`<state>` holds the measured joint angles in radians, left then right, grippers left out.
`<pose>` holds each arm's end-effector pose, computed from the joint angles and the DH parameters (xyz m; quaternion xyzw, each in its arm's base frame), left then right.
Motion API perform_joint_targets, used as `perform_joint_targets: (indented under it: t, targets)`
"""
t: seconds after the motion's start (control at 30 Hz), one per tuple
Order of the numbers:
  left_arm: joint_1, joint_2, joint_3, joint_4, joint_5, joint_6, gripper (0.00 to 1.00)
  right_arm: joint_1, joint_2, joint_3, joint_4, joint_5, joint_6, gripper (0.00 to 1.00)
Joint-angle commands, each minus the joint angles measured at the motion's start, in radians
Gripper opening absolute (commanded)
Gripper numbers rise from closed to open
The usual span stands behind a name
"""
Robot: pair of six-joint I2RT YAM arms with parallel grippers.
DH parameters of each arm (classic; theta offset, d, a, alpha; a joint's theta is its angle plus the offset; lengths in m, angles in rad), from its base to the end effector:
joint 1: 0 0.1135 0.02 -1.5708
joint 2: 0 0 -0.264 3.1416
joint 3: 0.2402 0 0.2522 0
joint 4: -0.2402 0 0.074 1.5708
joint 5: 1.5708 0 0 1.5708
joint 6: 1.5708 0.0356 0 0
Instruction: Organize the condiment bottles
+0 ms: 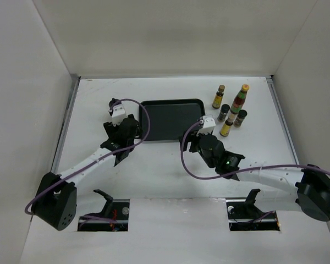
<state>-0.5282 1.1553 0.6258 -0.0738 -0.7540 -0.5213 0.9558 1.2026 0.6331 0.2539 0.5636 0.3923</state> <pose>0.2174 -0.0986 0.2264 -0.1684 0.8237 0.0654 0.5375 0.1670 0.2035 0.2459 -0.0593 0.7923 0.1762 0.5812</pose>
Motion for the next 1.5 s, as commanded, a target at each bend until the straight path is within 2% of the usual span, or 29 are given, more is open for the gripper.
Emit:
perform_joint_targets:
  t: [0.0, 0.03, 0.2, 0.33, 0.43, 0.5, 0.53, 0.67, 0.83, 0.97, 1.1, 1.13, 1.2, 1.23, 1.3, 1.4, 1.47]
  targets:
    - [0.023, 0.047, 0.084, 0.144, 0.018, 0.076, 0.71, -0.001, -0.043, -0.024, 0.123, -0.066, -0.003, 0.83]
    - [0.03, 0.07, 0.1, 0.153, 0.012, 0.086, 0.75, -0.001, -0.047, -0.032, 0.134, -0.076, 0.0, 0.84]
    - [0.059, 0.156, 0.126, 0.213, 0.013, 0.099, 0.83, -0.002, -0.04, -0.038, 0.153, -0.099, -0.003, 0.84]
    - [0.084, 0.211, 0.146, 0.235, 0.018, 0.103, 0.83, -0.002, -0.005, -0.023, 0.145, -0.094, -0.004, 0.84]
    - [0.092, 0.233, 0.152, 0.247, 0.018, 0.107, 0.83, -0.001, 0.011, -0.01, 0.14, -0.088, -0.016, 0.69]
    - [0.096, 0.247, 0.161, 0.249, 0.031, 0.107, 0.82, -0.001, 0.026, -0.004, 0.136, -0.08, -0.018, 0.49]
    - [0.098, 0.253, 0.164, 0.25, 0.035, 0.107, 0.82, -0.001, 0.037, 0.003, 0.118, -0.077, -0.018, 0.45]
    - [0.101, 0.283, 0.186, 0.264, 0.047, 0.107, 0.82, -0.004, 0.08, 0.053, 0.016, -0.064, -0.009, 0.49]
    - [0.103, 0.317, 0.192, 0.272, 0.047, 0.103, 0.81, -0.005, 0.094, 0.066, -0.04, -0.051, -0.018, 0.67]
    - [0.107, 0.317, 0.178, 0.275, 0.038, 0.099, 0.81, -0.048, 0.106, 0.085, -0.076, -0.044, -0.001, 0.62]
    - [0.115, 0.328, 0.175, 0.281, 0.031, 0.099, 0.81, -0.026, 0.114, 0.105, -0.055, -0.045, -0.046, 0.63]
    - [0.119, 0.334, 0.175, 0.281, 0.031, 0.099, 0.81, -0.013, 0.117, 0.105, -0.044, -0.042, -0.053, 0.59]
    - [0.124, 0.342, 0.17, 0.289, 0.031, 0.098, 0.78, -0.007, 0.115, 0.102, -0.035, -0.042, -0.064, 0.49]
    - [0.125, 0.346, 0.169, 0.296, 0.031, 0.099, 0.75, -0.007, 0.114, 0.1, -0.033, -0.042, -0.064, 0.41]
    - [0.127, 0.354, 0.167, 0.298, 0.036, 0.099, 0.7, -0.007, 0.107, 0.096, -0.033, -0.042, -0.055, 0.33]
    - [0.127, 0.357, 0.164, 0.302, 0.035, 0.098, 0.57, -0.007, 0.078, 0.079, -0.025, -0.042, -0.055, 0.35]
    - [0.124, 0.336, 0.16, 0.307, 0.031, 0.098, 0.45, -0.012, 0.057, 0.06, -0.002, -0.044, -0.053, 0.47]
